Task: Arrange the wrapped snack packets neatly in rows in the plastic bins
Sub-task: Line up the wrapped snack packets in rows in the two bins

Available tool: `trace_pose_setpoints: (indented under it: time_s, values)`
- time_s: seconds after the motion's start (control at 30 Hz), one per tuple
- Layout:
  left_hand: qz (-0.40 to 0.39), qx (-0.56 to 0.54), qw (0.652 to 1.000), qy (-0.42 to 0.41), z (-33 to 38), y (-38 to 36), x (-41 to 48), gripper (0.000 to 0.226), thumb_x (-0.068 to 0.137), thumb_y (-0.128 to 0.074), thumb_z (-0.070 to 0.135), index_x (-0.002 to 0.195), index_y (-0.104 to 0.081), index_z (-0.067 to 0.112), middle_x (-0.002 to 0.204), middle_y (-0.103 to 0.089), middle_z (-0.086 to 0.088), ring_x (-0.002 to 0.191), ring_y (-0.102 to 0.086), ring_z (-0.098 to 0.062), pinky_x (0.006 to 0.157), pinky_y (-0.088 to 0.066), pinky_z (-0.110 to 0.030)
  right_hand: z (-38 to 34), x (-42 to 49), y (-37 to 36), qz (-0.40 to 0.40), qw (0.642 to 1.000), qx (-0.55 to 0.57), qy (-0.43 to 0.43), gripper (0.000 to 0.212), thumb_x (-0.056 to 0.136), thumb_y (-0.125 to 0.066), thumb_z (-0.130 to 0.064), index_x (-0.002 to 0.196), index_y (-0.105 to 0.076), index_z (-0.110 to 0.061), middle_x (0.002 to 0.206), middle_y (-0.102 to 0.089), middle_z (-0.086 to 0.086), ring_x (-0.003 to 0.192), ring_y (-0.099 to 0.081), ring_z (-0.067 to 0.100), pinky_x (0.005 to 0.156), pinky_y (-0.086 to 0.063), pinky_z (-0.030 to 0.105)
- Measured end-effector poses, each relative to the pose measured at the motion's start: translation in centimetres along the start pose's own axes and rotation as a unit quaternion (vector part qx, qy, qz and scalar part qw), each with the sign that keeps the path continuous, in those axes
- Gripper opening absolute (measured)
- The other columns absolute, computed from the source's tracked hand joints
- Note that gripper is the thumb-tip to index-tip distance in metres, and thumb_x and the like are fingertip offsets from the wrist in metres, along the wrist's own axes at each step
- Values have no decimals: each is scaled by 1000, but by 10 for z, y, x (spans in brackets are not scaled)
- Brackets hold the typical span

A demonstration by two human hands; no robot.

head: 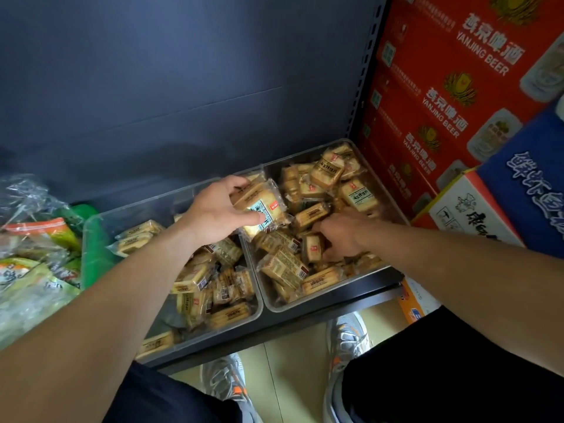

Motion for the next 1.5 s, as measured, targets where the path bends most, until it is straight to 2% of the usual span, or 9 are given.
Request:
trace_pose_setpoints:
  time_s: [0.17, 0.27, 0.5, 0.63, 0.8, 1.0, 1.3, 1.4, 1.5]
  values:
    - [6, -14, 1000, -9, 4, 4, 1, 78, 73, -90, 30, 140, -51, 23, 122, -66, 5, 107, -64, -14, 93, -49, -29, -3, 0, -3, -33, 999, -14, 0, 51, 82, -74, -54, 121, -62, -22, 112, -63, -1, 111, -58, 25, 100, -42, 40]
    - [5, -27, 999, -27, 15, 2, 0, 75, 73, -90, 29, 138, -52, 26, 121, -65, 6, 107, -64, -14, 94, -53, -33, 7, -13, 16, -41, 992, 123, -4, 41, 85, -79, -39, 118, -63, -20, 104, -63, -5, 98, -59, 18, 87, -49, 33]
    - [-84, 59, 992, -68, 45, -53, -7, 76, 76, -87, 31, 142, -48, 31, 126, -58, 13, 112, -60, -12, 100, -51, -34, 82, -70, 67, 124, 945, 284, -100, 31, 83, -82, -35, 108, -66, -25, 103, -70, -3, 92, -65, 15, 71, -45, 26]
    - [-95, 103, 987, -78, 50, -97, 6, 78, 73, -88, 37, 141, -50, 32, 125, -65, 8, 108, -63, -14, 95, -55, -34, 104, -76, 53, 112, 942, 282, -143, 42, 83, -81, -40, 114, -68, -15, 107, -69, 1, 97, -63, 19, 80, -50, 29]
    - [-101, 41, 992, -57, 53, -134, 20, 80, 74, -88, 40, 143, -47, 35, 130, -63, 8, 116, -60, -16, 101, -52, -40, 115, -70, 39, 77, 937, 309, -143, 40, 82, -82, -38, 113, -70, -15, 108, -70, 2, 99, -64, 19, 94, -54, 35]
    - [-65, 205, 974, -73, 35, -138, 28, 78, 79, -83, 37, 145, -42, 30, 141, -54, 6, 127, -55, -19, 104, -48, -39, 122, -63, 39, 79, 932, 325, -140, 42, 85, -81, -36, 117, -68, -14, 111, -68, 2, 101, -62, 19, 93, -52, 32]
    - [55, 267, 960, -70, 32, -132, 36, 70, 72, -83, 54, 128, -47, 31, 139, -39, 2, 123, -40, -20, 99, -44, -37, 122, -56, 33, 62, 929, 339, -131, 36, 86, -80, -31, 117, -70, -16, 108, -69, 0, 102, -63, 17, 85, -49, 28]
    - [31, 197, 980, -16, 27, -134, 35, 66, 73, -86, 48, 123, -48, 30, 138, -39, 2, 105, -50, -16, 86, -46, -32, 121, -56, 32, 59, 929, 341, -129, 36, 85, -80, -31, 117, -70, -16, 105, -69, -2, 101, -63, 17, 85, -48, 28]
    - [40, 143, 989, 12, 29, -141, 33, 57, 74, -87, 41, 115, -50, 28, 138, -37, 0, 107, -56, -21, 90, -51, -33, 119, -55, 33, 56, 930, 339, -128, 36, 86, -80, -31, 117, -69, -17, 107, -69, -1, 101, -63, 17, 86, -49, 28]
Point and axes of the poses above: each hand's wrist, its own x-axis towards the middle knuckle, its own y-axis out of the back of the hand, z = x × y, the point moved 7 cm from there along x, towards the middle knuckle
